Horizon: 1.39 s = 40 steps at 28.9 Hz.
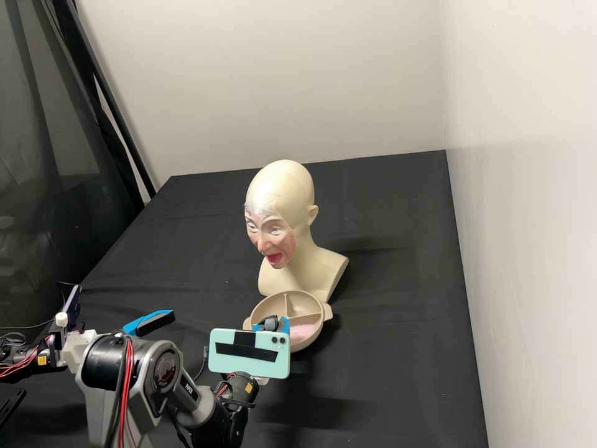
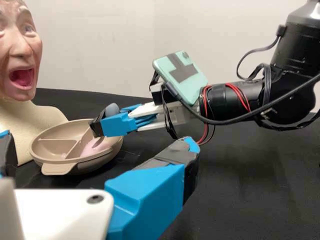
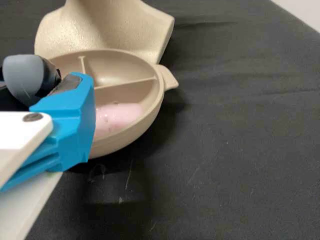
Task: Feed the grandma with a spoon
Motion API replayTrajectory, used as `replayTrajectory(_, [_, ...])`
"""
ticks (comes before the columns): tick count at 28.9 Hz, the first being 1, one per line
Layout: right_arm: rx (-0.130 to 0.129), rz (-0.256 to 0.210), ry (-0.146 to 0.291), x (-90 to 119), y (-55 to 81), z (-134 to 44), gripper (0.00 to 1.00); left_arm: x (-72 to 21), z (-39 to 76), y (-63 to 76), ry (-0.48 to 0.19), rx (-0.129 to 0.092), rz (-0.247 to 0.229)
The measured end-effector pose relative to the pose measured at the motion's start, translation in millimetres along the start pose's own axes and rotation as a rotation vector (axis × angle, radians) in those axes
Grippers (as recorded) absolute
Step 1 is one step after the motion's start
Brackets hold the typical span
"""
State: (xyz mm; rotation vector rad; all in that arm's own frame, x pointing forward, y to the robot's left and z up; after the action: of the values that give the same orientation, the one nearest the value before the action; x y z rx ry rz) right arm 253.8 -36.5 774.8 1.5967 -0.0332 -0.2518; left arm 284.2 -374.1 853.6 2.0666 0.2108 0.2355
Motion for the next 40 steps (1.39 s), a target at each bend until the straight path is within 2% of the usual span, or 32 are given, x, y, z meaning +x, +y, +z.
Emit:
replayTrajectory(2, [0.001,-0.005,-0.005,0.9,-1.9,2.0,0.0,-1.0,0.2,0.7,-0.001,0.0,0.002])
replayTrajectory(6, [-0.021,-0.017,-0.017,3.0,-5.9,6.3,0.0,-2.2,0.3,0.8,-0.001,0.0,0.004])
replayTrajectory(8, [-0.019,-0.027,-0.03,5.6,-8.3,9.8,0.0,-2.5,0.2,0.4,-0.001,0.0,0.002])
replayTrajectory(14, [-0.018,-0.016,-0.028,14.4,-7.6,11.8,0.0,-2.7,2.7,-0.6,-0.009,0.001,-0.002])
replayTrajectory(31, [-0.012,0.009,-0.001,40.8,-14.2,9.7,0.0,-0.9,9.5,-4.2,-0.032,0.003,-0.014])
replayTrajectory(40, [-0.008,0.018,-0.007,41.2,-14.3,9.2,0.0,0.5,9.8,-2.7,-0.033,0.003,-0.008])
